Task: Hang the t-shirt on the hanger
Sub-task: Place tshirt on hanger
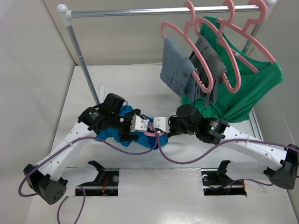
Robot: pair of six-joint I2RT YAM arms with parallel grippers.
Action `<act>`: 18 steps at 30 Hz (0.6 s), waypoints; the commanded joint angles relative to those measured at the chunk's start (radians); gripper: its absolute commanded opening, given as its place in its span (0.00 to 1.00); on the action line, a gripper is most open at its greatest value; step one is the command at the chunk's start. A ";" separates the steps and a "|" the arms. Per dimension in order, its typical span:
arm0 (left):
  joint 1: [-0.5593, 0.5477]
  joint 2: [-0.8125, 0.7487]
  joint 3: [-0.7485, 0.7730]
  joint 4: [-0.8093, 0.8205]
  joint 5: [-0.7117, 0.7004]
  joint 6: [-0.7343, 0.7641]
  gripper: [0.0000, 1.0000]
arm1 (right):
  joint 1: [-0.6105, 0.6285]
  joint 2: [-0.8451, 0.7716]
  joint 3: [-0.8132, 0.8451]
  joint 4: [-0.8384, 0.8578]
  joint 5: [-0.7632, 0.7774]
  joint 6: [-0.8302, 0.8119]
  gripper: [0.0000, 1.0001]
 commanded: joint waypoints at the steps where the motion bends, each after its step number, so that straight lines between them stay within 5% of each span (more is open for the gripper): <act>1: -0.003 -0.026 -0.031 0.049 -0.039 -0.011 0.67 | -0.001 -0.034 0.062 0.125 -0.021 0.022 0.00; 2: -0.003 -0.026 -0.031 0.049 -0.030 -0.011 0.56 | -0.001 -0.034 0.062 0.137 -0.021 0.022 0.00; 5: -0.003 -0.035 -0.040 0.049 -0.030 -0.069 0.01 | -0.001 -0.012 0.073 0.146 -0.021 0.031 0.00; 10: 0.006 -0.059 -0.054 0.060 -0.043 -0.123 0.00 | -0.001 0.083 0.157 0.122 0.040 0.122 0.04; 12: 0.031 -0.084 -0.063 0.089 -0.053 -0.132 0.00 | -0.001 0.103 0.180 0.086 0.105 0.201 0.25; 13: 0.031 -0.098 -0.089 0.099 -0.053 -0.155 0.00 | -0.001 0.103 0.180 0.074 0.120 0.229 0.57; 16: 0.040 -0.139 -0.103 0.130 -0.076 -0.193 0.00 | -0.001 0.082 0.158 0.053 0.202 0.365 0.77; 17: 0.040 -0.139 -0.115 0.130 -0.076 -0.207 0.00 | -0.001 0.045 0.129 0.043 0.232 0.404 0.98; 18: 0.040 -0.148 -0.127 0.130 -0.076 -0.221 0.00 | -0.001 0.023 0.115 0.043 0.262 0.469 1.00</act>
